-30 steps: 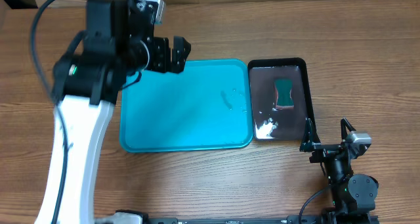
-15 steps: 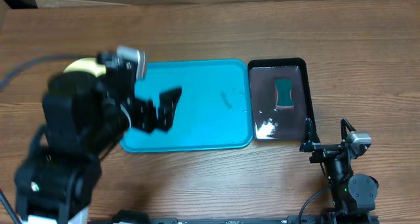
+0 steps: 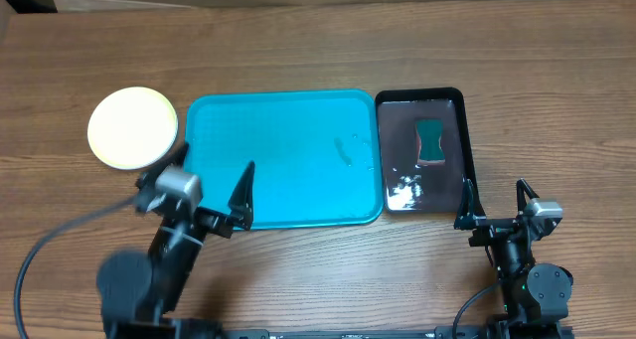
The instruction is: Clean dirty plates on tray and stack at the side
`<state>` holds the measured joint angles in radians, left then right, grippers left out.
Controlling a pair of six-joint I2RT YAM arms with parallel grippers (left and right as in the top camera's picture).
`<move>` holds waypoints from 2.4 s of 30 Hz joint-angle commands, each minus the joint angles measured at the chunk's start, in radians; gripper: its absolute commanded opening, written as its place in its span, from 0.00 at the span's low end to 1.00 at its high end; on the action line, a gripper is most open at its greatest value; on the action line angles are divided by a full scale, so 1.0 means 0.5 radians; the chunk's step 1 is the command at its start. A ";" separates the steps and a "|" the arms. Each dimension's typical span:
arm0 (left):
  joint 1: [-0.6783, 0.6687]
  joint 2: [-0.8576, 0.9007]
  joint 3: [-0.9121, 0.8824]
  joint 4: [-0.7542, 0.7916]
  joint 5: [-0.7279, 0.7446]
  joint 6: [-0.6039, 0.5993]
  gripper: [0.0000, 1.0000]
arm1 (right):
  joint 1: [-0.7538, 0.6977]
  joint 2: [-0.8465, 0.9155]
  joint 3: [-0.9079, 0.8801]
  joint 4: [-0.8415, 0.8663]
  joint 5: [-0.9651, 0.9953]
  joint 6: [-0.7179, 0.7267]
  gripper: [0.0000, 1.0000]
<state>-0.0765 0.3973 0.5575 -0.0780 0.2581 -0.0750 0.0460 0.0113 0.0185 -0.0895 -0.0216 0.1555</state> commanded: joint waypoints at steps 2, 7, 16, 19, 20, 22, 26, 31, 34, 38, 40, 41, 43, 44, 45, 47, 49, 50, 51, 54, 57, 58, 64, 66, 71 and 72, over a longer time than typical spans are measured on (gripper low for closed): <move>0.040 -0.304 -0.385 0.702 -0.005 -0.005 1.00 | -0.003 -0.017 -0.021 0.011 0.012 -0.011 1.00; 0.098 -0.584 -0.683 1.199 -0.013 -0.008 1.00 | -0.003 -0.017 -0.021 0.010 0.012 -0.011 1.00; 0.143 -0.788 -0.915 1.259 -0.087 -0.007 1.00 | -0.003 -0.017 -0.021 0.011 0.012 -0.011 1.00; 0.143 -0.788 -0.984 1.266 -0.118 -0.008 1.00 | -0.003 -0.017 -0.021 0.011 0.012 -0.011 1.00; 0.143 -0.788 -1.006 1.266 -0.119 -0.007 1.00 | -0.003 -0.017 -0.021 0.011 0.012 -0.011 1.00; 0.143 -0.788 -1.040 1.266 -0.120 -0.007 1.00 | -0.003 -0.017 -0.021 0.011 0.012 -0.011 1.00; 0.144 -0.788 -1.107 1.214 -0.156 -0.007 1.00 | -0.003 -0.017 -0.021 0.010 0.012 -0.011 1.00; 0.154 -0.788 -1.106 0.954 -0.270 -0.007 1.00 | -0.003 -0.017 -0.021 0.011 0.012 -0.011 1.00; 0.198 -0.788 -1.106 0.721 -0.278 -0.007 1.00 | -0.003 -0.017 -0.021 0.011 0.012 -0.011 1.00; 0.247 -0.788 -1.106 0.306 -0.325 -0.007 1.00 | -0.003 -0.017 -0.021 0.011 0.012 -0.011 1.00; 0.246 -0.788 -1.106 0.089 -0.415 -0.008 1.00 | -0.003 -0.017 -0.021 0.010 0.012 -0.011 1.00; 0.246 -0.788 -1.106 -0.019 -0.460 -0.008 1.00 | -0.003 -0.017 -0.021 0.010 0.012 -0.011 1.00; 0.245 -0.789 -1.106 0.004 -0.490 0.031 1.00 | -0.003 -0.017 -0.021 0.011 0.012 -0.011 1.00; 0.245 -0.789 -1.106 0.002 -0.496 0.050 1.00 | -0.003 -0.017 -0.021 0.010 0.012 -0.011 1.00; 0.245 -0.789 -1.106 0.001 -0.509 0.056 1.00 | -0.003 -0.017 -0.021 0.011 0.012 -0.011 1.00; 0.245 -0.789 -1.106 0.002 -0.520 0.056 1.00 | -0.003 -0.017 -0.021 0.010 0.012 -0.011 1.00; 0.244 -0.789 -1.106 0.002 -0.513 0.054 1.00 | -0.003 -0.017 -0.021 0.011 0.012 -0.011 1.00; 0.243 -0.789 -1.106 0.002 -0.514 0.054 1.00 | -0.003 -0.017 -0.021 0.010 0.012 -0.011 1.00; 0.243 -0.789 -1.106 0.002 -0.514 0.054 1.00 | -0.003 -0.017 -0.021 0.011 0.012 -0.011 1.00; 0.244 -0.789 -1.106 0.002 -0.514 0.054 1.00 | -0.003 -0.017 -0.021 0.010 0.012 -0.011 1.00; 0.244 -0.788 -1.106 0.002 -0.515 0.054 1.00 | -0.003 -0.017 -0.021 0.010 0.012 -0.011 1.00; 0.244 -0.787 -1.106 0.002 -0.515 0.054 1.00 | -0.003 -0.017 -0.021 0.011 0.012 -0.011 1.00; 0.244 -0.787 -1.106 0.002 -0.515 0.054 1.00 | -0.003 -0.017 -0.021 0.011 0.012 -0.011 1.00; 0.244 -0.787 -1.106 0.002 -0.515 0.054 1.00 | -0.003 -0.017 -0.021 0.010 0.012 -0.011 1.00; 0.244 -0.787 -1.106 0.002 -0.515 0.054 1.00 | -0.003 -0.017 -0.021 0.011 0.012 -0.011 1.00; 0.244 -0.787 -1.106 0.002 -0.515 0.054 1.00 | -0.003 -0.017 -0.021 0.011 0.012 -0.011 1.00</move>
<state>0.0414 0.0151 0.0082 -0.0757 0.0135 -0.0704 0.0456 0.0109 0.0185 -0.0902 -0.0216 0.1558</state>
